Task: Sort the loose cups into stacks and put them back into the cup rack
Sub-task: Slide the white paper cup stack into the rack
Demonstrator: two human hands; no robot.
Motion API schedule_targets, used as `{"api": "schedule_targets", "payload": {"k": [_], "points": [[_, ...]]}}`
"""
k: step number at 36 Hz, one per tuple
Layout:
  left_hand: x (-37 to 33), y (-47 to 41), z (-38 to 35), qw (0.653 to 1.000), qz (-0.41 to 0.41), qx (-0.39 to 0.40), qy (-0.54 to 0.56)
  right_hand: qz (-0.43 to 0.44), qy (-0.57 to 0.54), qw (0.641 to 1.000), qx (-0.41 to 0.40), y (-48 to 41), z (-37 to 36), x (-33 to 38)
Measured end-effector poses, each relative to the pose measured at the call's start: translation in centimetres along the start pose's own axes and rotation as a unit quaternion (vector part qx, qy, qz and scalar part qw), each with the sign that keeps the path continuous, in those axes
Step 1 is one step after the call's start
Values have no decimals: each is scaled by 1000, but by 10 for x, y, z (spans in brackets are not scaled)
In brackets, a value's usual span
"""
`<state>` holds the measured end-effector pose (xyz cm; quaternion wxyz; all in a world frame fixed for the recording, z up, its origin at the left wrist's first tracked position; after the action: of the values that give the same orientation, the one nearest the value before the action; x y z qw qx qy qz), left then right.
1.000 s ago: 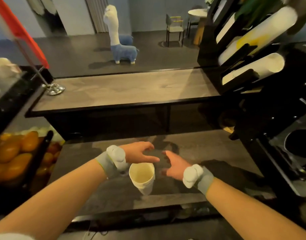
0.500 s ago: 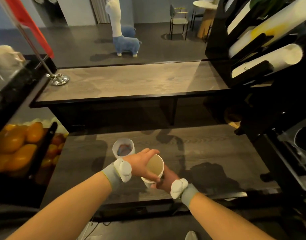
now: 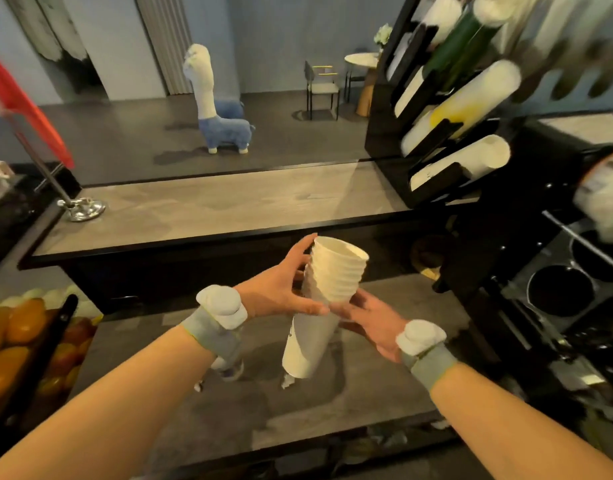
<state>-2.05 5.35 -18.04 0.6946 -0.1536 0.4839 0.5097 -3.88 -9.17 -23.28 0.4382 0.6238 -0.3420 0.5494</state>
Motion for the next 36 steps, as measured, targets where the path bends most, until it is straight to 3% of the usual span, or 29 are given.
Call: {"api": "schedule_targets", "payload": {"k": [4, 7, 15, 19, 24, 28, 32, 36], "points": [[-41, -17, 9, 997, -37, -60, 30, 45, -38, 998, -26, 8, 22, 53], [-67, -26, 20, 988, -76, -92, 101, 69, -7, 996, -55, 20, 38, 81], [-125, -56, 37, 904, -127, -165, 372, 63, 79, 990, -99, 53, 92, 103], [-150, -75, 36, 891, -121, -159, 408, 85, 99, 977, -166, 71, 124, 126], [-187, -88, 42, 933, -141, -225, 244, 146, 151, 933, -292, 108, 175, 188], [-213, -107, 34, 946, -182, -225, 143, 171, 214, 885, -377, 137, 213, 239], [-243, -130, 16, 954, -196, -225, 41, 217, 220, 834, -457, 162, 249, 282], [-266, -157, -1, 948, -184, -240, -99, 210, 288, 794, -492, 171, 271, 310]]}}
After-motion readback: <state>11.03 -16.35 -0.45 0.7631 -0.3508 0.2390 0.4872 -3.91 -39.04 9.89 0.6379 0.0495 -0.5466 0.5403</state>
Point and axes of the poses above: each hand's wrist, its own y-axis away from the middle knuckle, its own z-axis out of the back of the hand, x = y × z, the point moved 8 cm from there along -y, towards the middle knuckle, and after that the axes turned 5 degrees about z, right-handed, at the moved point
